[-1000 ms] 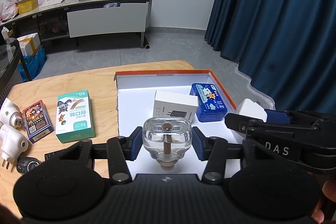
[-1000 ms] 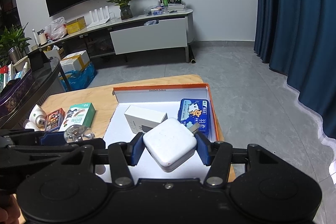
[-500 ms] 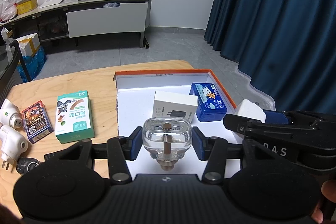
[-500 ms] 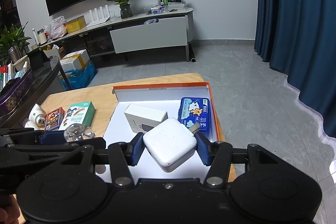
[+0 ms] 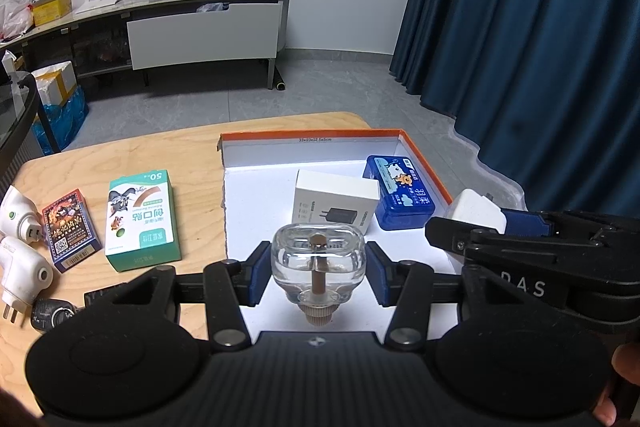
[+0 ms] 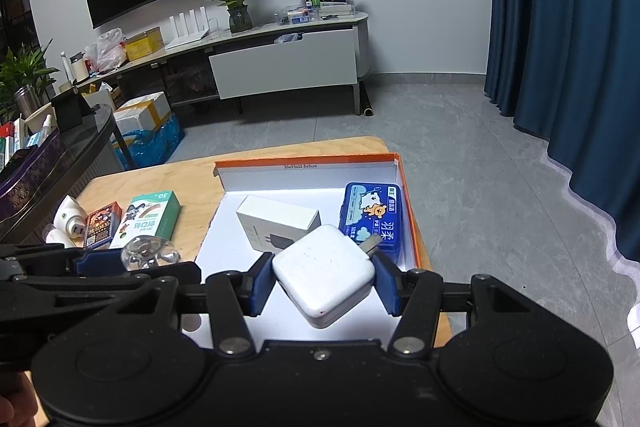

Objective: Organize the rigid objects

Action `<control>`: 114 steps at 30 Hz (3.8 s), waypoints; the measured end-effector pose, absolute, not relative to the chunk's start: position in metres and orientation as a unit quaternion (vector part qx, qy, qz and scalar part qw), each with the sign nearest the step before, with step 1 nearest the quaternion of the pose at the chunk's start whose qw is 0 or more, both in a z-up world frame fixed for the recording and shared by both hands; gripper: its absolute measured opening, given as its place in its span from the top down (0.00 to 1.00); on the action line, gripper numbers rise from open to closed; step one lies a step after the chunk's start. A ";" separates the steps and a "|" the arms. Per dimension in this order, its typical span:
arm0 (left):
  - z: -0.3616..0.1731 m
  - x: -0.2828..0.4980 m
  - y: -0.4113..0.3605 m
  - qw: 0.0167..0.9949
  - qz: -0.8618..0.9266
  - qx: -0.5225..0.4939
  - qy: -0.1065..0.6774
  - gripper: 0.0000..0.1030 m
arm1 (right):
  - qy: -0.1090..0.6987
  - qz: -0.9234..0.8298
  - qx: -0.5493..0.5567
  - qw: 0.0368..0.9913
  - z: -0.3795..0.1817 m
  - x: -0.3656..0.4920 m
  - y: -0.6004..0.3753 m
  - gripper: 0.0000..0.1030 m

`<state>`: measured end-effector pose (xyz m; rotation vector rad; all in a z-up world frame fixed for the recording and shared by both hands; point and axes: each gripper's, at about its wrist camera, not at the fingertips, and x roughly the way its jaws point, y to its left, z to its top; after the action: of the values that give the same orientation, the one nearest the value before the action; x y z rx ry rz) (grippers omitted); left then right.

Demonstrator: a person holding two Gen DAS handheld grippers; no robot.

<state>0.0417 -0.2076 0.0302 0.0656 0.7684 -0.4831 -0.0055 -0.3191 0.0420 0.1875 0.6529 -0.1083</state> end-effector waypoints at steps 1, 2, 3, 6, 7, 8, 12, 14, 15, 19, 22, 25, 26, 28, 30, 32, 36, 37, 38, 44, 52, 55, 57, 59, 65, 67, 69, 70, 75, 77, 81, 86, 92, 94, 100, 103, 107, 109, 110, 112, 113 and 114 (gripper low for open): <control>0.030 0.042 -0.208 0.898 -0.233 0.032 0.371 0.51 | 0.320 -0.053 0.092 0.941 0.042 -0.006 -0.319 0.38; 0.030 0.042 -0.208 0.898 -0.233 0.032 0.371 0.51 | 0.320 -0.054 0.092 0.941 0.042 -0.006 -0.319 0.38; 0.030 0.042 -0.208 0.898 -0.233 0.032 0.371 0.51 | 0.321 -0.054 0.092 0.941 0.040 -0.005 -0.319 0.38; 0.029 0.042 -0.208 0.898 -0.233 0.031 0.372 0.51 | 0.321 -0.054 0.092 0.941 0.041 -0.005 -0.319 0.38; 0.029 0.042 -0.207 0.898 -0.233 0.031 0.372 0.51 | 0.321 -0.054 0.092 0.941 0.040 -0.005 -0.319 0.38; 0.029 0.042 -0.207 0.898 -0.233 0.031 0.372 0.51 | 0.321 -0.053 0.092 0.941 0.041 -0.005 -0.319 0.38; 0.029 0.042 -0.208 0.898 -0.233 0.031 0.372 0.51 | 0.321 -0.054 0.091 0.941 0.040 -0.005 -0.319 0.38; 0.029 0.042 -0.208 0.898 -0.233 0.031 0.372 0.51 | 0.321 -0.054 0.092 0.941 0.041 -0.005 -0.319 0.38; 0.029 0.042 -0.208 0.898 -0.233 0.031 0.372 0.51 | 0.321 -0.054 0.092 0.941 0.040 -0.005 -0.319 0.38; 0.028 0.042 -0.208 0.898 -0.233 0.031 0.373 0.51 | 0.321 -0.054 0.092 0.941 0.041 -0.005 -0.319 0.38; 0.028 0.042 -0.208 0.897 -0.233 0.031 0.373 0.51 | 0.321 -0.054 0.093 0.941 0.041 -0.005 -0.319 0.38; 0.028 0.042 -0.208 0.897 -0.233 0.031 0.373 0.51 | 0.322 -0.054 0.092 0.941 0.039 -0.005 -0.319 0.38; 0.028 0.042 -0.208 0.897 -0.234 0.032 0.373 0.51 | 0.322 -0.054 0.092 0.941 0.040 -0.005 -0.319 0.38; 0.027 0.042 -0.208 0.897 -0.235 0.032 0.373 0.51 | 0.322 -0.054 0.092 0.941 0.040 -0.005 -0.319 0.38; 0.027 0.042 -0.208 0.897 -0.234 0.032 0.373 0.51 | 0.323 -0.054 0.093 0.940 0.039 -0.005 -0.319 0.38; 0.027 0.042 -0.208 0.897 -0.235 0.033 0.373 0.51 | 0.323 -0.055 0.092 0.940 0.038 -0.005 -0.319 0.38; 0.025 0.042 -0.209 0.896 -0.235 0.034 0.375 0.51 | 0.327 -0.057 0.092 0.939 0.032 -0.004 -0.320 0.38; 0.024 0.042 -0.209 0.896 -0.236 0.035 0.375 0.51 | 0.327 -0.057 0.092 0.939 0.030 -0.004 -0.320 0.38; 0.024 0.042 -0.210 0.895 -0.236 0.036 0.376 0.51 | 0.328 -0.058 0.093 0.938 0.031 -0.002 -0.320 0.38; 0.020 0.044 -0.213 0.892 -0.241 0.039 0.380 0.51 | 0.335 -0.064 0.095 0.935 0.032 0.002 -0.324 0.38; 0.013 0.049 -0.220 0.886 -0.248 0.041 0.389 0.51 | 0.350 -0.065 0.100 0.929 0.028 0.012 -0.332 0.38; 0.011 0.049 -0.223 0.884 -0.251 0.045 0.391 0.51 | 0.351 -0.066 0.101 0.928 0.028 0.016 -0.335 0.38; 0.009 0.049 -0.226 0.883 -0.253 0.047 0.393 0.51 | 0.353 -0.065 0.102 0.928 0.027 0.018 -0.337 0.38; 0.007 0.050 -0.228 0.881 -0.255 0.049 0.395 0.51 | 0.356 -0.063 0.101 0.927 0.026 0.022 -0.337 0.38; 0.004 0.051 -0.235 0.876 -0.266 0.054 0.398 0.51 | 0.364 -0.058 0.098 0.924 0.022 0.029 -0.335 0.38; 0.002 0.051 -0.238 0.874 -0.271 0.056 0.400 0.51 | 0.367 -0.059 0.098 0.923 0.020 0.031 -0.335 0.37; 0.001 0.053 -0.240 0.872 -0.273 0.056 0.402 0.51 | 0.371 -0.060 0.097 0.922 0.018 0.035 -0.336 0.37; 0.000 0.054 -0.242 0.871 -0.275 0.055 0.402 0.51 | 0.372 -0.060 0.096 0.921 0.018 0.036 -0.336 0.37; -0.002 0.057 -0.250 0.869 -0.283 0.058 0.403 0.51 | 0.383 -0.064 0.094 0.917 0.013 0.043 -0.338 0.37; -0.003 0.057 -0.252 0.867 -0.287 0.059 0.402 0.51 | 0.387 -0.065 0.094 0.915 0.011 0.045 -0.339 0.37; -0.004 0.058 -0.258 0.866 -0.291 0.064 0.401 0.51 | 0.395 -0.071 0.093 0.911 0.008 0.048 -0.341 0.37; 0.000 0.055 -0.259 0.866 -0.300 0.066 0.394 0.34 | 0.387 -0.079 0.084 0.915 0.014 0.045 -0.341 0.34; 0.016 0.052 -0.250 0.877 -0.279 0.078 0.384 0.09 | 0.356 -0.092 0.090 0.926 0.035 0.032 -0.339 0.27; 0.021 0.050 -0.242 0.881 -0.267 0.073 0.383 0.07 | 0.343 -0.093 0.091 0.930 0.043 0.026 -0.338 0.23; 0.026 0.045 -0.210 0.889 -0.216 0.066 0.399 0.05 | 0.337 -0.100 0.095 0.931 0.052 0.015 -0.330 0.21; 0.028 0.043 -0.191 0.893 -0.200 0.063 0.399 0.05 | 0.342 -0.090 0.104 0.930 0.050 0.009 -0.320 0.21; 0.031 0.039 -0.166 0.897 -0.178 0.061 0.400 0.05 | 0.355 -0.070 0.085 0.928 0.045 0.007 -0.296 0.21; 0.033 0.038 -0.153 0.899 -0.168 0.057 0.400 0.05 | 0.355 -0.059 0.085 0.929 0.045 0.006 -0.286 0.21; 0.033 0.038 -0.147 0.900 -0.163 0.053 0.402 0.05 | 0.356 -0.054 0.087 0.929 0.044 0.006 -0.281 0.21; 0.034 0.036 -0.136 0.902 -0.153 0.048 0.402 0.05 | 0.357 -0.045 0.086 0.929 0.043 0.006 -0.270 0.21; 0.035 0.035 -0.132 0.903 -0.148 0.047 0.402 0.05 | 0.359 -0.041 0.083 0.929 0.042 0.006 -0.265 0.21; 0.036 0.035 -0.127 0.904 -0.143 0.046 0.401 0.05 | 0.360 -0.037 0.081 0.929 0.042 0.006 -0.260 0.21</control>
<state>0.0345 -0.1272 0.0360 0.0961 0.8282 -0.2955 0.0056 -0.2603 0.0418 0.1653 0.7376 -0.0767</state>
